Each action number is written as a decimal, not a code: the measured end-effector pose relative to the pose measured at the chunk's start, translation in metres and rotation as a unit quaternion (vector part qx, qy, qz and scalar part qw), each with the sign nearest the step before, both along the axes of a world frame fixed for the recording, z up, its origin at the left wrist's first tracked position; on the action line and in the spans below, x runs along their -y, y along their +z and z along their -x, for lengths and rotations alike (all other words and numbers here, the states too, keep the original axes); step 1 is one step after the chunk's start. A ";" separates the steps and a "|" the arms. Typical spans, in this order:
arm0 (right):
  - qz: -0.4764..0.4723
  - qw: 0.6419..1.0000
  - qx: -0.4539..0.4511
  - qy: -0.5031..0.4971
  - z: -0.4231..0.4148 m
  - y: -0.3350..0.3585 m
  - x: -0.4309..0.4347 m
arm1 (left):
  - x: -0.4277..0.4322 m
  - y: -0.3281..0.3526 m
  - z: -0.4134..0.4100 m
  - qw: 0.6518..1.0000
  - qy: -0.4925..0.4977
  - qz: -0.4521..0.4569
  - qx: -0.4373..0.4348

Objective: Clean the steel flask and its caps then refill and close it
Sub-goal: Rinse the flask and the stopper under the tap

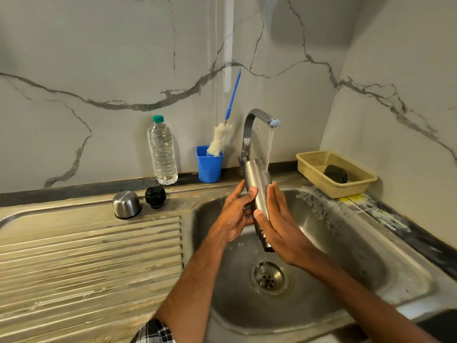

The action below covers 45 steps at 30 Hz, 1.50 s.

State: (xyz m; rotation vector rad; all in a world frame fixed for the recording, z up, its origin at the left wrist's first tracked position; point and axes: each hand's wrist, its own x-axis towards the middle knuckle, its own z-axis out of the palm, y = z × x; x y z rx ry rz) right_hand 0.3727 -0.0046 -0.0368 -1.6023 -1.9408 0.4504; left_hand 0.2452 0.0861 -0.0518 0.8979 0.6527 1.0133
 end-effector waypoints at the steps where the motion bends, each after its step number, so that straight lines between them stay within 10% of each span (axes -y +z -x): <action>1: -0.007 1.000 0.015 0.002 0.002 0.003 -0.001 | 0.000 0.000 0.000 1.000 -0.001 0.002 0.008; 8: -0.026 0.999 0.023 0.005 0.003 0.034 -0.062 | 0.001 -0.001 0.000 1.000 -0.029 -0.002 0.010; 15: 0.016 0.963 -0.265 -0.039 -0.014 0.043 -0.101 | 0.005 0.005 -0.003 0.999 -0.030 0.000 0.030; 19: 0.037 0.956 -0.287 -0.053 -0.010 0.018 -0.074 | 0.003 0.004 -0.004 0.999 -0.003 0.006 0.039; 29: 0.031 0.985 -0.144 -0.095 -0.016 0.000 -0.038 | 0.004 0.003 -0.005 1.000 -0.002 0.008 -0.005; 34: 0.021 0.989 0.078 -0.127 -0.007 0.001 -0.024 | 0.006 0.001 -0.006 0.996 -0.019 -0.009 -0.090; 45: -0.017 0.994 0.104 0.017 0.007 0.012 -0.038 | 0.006 0.002 0.003 0.997 -0.041 -0.031 -0.048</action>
